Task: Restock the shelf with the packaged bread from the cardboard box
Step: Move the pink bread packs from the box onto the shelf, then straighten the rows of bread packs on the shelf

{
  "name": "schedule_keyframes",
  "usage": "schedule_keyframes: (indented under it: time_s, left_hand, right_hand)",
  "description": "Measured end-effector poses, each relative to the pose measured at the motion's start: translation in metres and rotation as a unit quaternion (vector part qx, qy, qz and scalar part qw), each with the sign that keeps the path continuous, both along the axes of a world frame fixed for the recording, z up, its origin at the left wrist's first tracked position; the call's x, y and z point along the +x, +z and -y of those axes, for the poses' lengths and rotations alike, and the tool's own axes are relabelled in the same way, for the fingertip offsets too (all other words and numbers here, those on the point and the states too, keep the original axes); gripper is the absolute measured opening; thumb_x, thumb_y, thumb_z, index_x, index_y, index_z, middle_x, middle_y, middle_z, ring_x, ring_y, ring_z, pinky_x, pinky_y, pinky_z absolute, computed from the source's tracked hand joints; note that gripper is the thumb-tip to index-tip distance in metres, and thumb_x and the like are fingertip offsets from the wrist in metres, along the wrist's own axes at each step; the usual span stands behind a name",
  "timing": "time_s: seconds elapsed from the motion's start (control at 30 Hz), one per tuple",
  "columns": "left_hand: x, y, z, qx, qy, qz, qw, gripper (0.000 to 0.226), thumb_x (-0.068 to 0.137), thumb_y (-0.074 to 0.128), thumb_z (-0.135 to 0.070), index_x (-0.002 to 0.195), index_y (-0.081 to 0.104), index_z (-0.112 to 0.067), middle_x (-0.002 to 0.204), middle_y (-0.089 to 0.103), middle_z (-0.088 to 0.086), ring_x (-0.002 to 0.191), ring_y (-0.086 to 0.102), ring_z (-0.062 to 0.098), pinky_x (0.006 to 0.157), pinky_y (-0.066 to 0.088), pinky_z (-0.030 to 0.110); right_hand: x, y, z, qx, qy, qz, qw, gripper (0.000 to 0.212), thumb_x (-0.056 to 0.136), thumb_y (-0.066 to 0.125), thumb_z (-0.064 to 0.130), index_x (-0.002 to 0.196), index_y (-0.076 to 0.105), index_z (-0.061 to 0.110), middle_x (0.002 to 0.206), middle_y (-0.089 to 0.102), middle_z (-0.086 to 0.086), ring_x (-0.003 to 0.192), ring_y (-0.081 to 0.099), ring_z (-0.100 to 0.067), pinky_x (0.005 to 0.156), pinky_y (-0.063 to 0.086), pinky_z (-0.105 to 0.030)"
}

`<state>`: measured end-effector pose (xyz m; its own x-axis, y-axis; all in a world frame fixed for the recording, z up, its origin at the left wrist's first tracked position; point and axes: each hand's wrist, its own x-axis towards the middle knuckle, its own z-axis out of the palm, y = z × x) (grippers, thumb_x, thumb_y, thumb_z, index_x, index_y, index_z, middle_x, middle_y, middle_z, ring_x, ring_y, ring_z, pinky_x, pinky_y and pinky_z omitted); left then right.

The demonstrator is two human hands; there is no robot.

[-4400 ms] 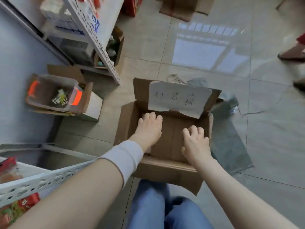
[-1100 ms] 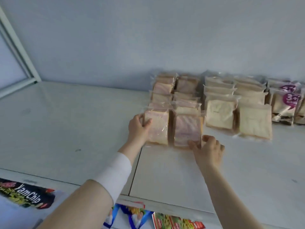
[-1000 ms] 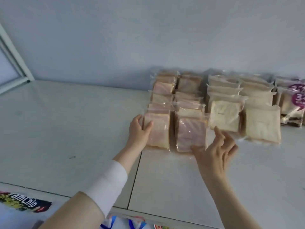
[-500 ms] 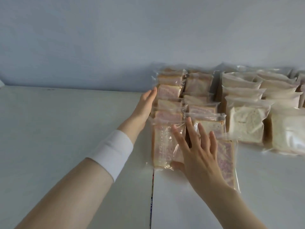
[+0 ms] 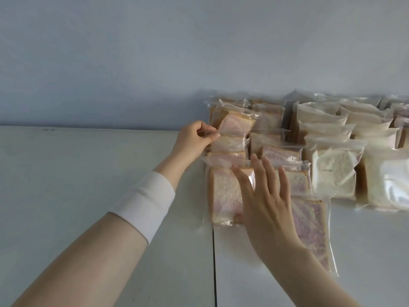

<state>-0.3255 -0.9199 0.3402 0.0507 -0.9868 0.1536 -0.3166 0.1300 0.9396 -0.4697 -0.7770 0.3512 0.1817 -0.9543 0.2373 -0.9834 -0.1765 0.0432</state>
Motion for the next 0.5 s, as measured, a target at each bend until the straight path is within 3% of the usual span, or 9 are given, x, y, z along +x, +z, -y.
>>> schedule_keyframes:
  time_s: [0.07,0.13,0.17,0.23,0.33,0.43,0.5]
  left_hand:
    - [0.003,-0.002,0.002,-0.003,-0.014,-0.064,0.998,0.022,0.083,0.067,-0.014,0.068,0.055,-0.025,0.084,0.062,-0.013,0.08,0.058,0.006,0.075,0.048,0.022]
    - [0.004,-0.004,0.004,0.011,-0.031,-0.127,0.991,0.026,0.087,0.062,-0.014,0.065,0.051,-0.024,0.091,0.063,-0.007,0.08,0.055,0.003,0.067,0.043,0.023]
    - [0.005,-0.005,0.005,0.015,-0.04,-0.143,0.989,0.027,0.088,0.061,-0.015,0.064,0.05,-0.024,0.102,0.062,-0.005,0.086,0.056,0.003,0.07,0.042,0.025]
    - [0.008,-0.004,0.006,0.008,-0.058,-0.15,0.987,0.026,0.088,0.06,-0.014,0.065,0.053,-0.024,0.128,0.053,0.001,0.112,0.055,0.007,0.089,0.042,0.026]
    - [0.011,0.007,0.01,-0.016,-0.096,-0.1,0.99,0.025,0.085,0.063,-0.013,0.065,0.057,-0.027,0.145,0.04,0.007,0.131,0.041,0.011,0.11,0.03,0.029]
    - [0.014,0.021,0.021,-0.049,-0.123,0.072,0.989,0.023,0.083,0.067,-0.018,0.065,0.058,-0.03,0.154,0.024,0.003,0.138,0.028,0.008,0.112,0.021,0.026]
    - [0.015,0.027,0.028,-0.059,-0.15,0.122,0.979,0.021,0.082,0.068,-0.018,0.066,0.06,-0.03,0.155,0.02,0.002,0.14,0.024,0.009,0.114,0.02,0.028]
  right_hand:
    - [0.001,-0.004,0.007,-0.002,0.005,0.004,1.0,0.085,0.075,0.067,0.003,0.146,0.023,0.018,0.154,0.013,-0.022,0.143,0.008,-0.04,0.114,-0.001,-0.05]
    - [0.0,-0.007,0.014,-0.016,0.005,0.016,1.0,0.078,0.084,0.054,0.003,0.148,0.012,0.019,0.155,0.004,-0.019,0.143,-0.001,-0.038,0.115,-0.008,-0.046]
    - [0.001,-0.007,0.017,-0.023,-0.003,0.014,1.0,0.075,0.085,0.052,0.002,0.148,0.014,0.018,0.155,0.008,-0.021,0.143,0.002,-0.039,0.116,-0.005,-0.046]
    - [0.002,-0.005,0.019,-0.024,-0.032,0.011,0.999,0.073,0.079,0.058,-0.004,0.144,0.03,0.014,0.148,0.025,-0.026,0.139,0.019,-0.045,0.116,0.011,-0.051]
    - [0.005,-0.008,0.018,-0.077,-0.041,0.037,0.995,0.071,0.056,0.072,-0.013,0.123,0.059,0.007,0.122,0.055,-0.031,0.115,0.052,-0.049,0.098,0.042,-0.057]
    - [0.004,-0.013,0.019,-0.116,-0.025,0.03,0.993,0.07,0.051,0.073,-0.015,0.117,0.063,0.006,0.114,0.06,-0.031,0.108,0.057,-0.049,0.093,0.046,-0.057]
    - [0.004,-0.015,0.02,-0.127,-0.024,0.03,0.991,0.069,0.051,0.072,-0.015,0.116,0.064,0.007,0.113,0.06,-0.031,0.107,0.057,-0.049,0.092,0.046,-0.058]
